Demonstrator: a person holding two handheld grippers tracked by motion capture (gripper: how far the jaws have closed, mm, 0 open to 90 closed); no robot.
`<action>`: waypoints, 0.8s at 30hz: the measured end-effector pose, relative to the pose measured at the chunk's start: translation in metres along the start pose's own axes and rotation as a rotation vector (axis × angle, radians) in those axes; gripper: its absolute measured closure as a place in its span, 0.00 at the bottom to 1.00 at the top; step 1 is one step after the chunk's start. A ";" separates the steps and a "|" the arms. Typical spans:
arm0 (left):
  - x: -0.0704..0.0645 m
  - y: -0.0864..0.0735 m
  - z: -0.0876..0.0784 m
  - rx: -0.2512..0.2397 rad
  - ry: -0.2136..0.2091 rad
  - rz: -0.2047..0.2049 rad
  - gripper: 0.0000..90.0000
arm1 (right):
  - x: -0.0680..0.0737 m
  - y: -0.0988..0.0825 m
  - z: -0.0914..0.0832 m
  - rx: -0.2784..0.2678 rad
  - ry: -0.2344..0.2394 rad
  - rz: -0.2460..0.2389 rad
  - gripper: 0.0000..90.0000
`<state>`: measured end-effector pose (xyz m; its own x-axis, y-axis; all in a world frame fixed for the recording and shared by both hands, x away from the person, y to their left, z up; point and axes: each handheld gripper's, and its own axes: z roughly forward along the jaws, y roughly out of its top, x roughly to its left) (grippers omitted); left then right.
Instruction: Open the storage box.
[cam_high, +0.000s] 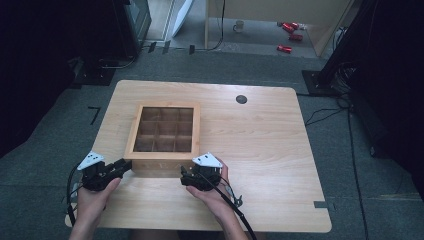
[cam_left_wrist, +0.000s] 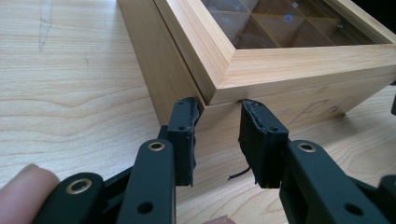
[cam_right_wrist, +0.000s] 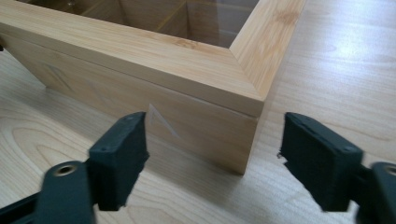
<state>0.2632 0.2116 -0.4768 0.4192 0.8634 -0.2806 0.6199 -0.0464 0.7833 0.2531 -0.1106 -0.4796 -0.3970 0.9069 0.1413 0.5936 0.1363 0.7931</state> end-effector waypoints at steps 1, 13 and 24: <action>0.000 0.000 0.000 -0.001 0.001 0.000 0.75 | 0.000 0.000 0.000 -0.005 0.003 -0.002 0.32; -0.002 0.001 -0.001 -0.007 0.009 0.011 0.75 | -0.007 0.001 0.003 -0.025 0.017 0.026 0.49; 0.003 -0.002 -0.002 -0.019 -0.022 0.011 0.69 | -0.009 0.003 -0.002 -0.061 0.021 0.046 0.55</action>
<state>0.2621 0.2157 -0.4779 0.4403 0.8518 -0.2838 0.6023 -0.0458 0.7969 0.2566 -0.1188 -0.4776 -0.3851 0.9030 0.1907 0.5683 0.0692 0.8199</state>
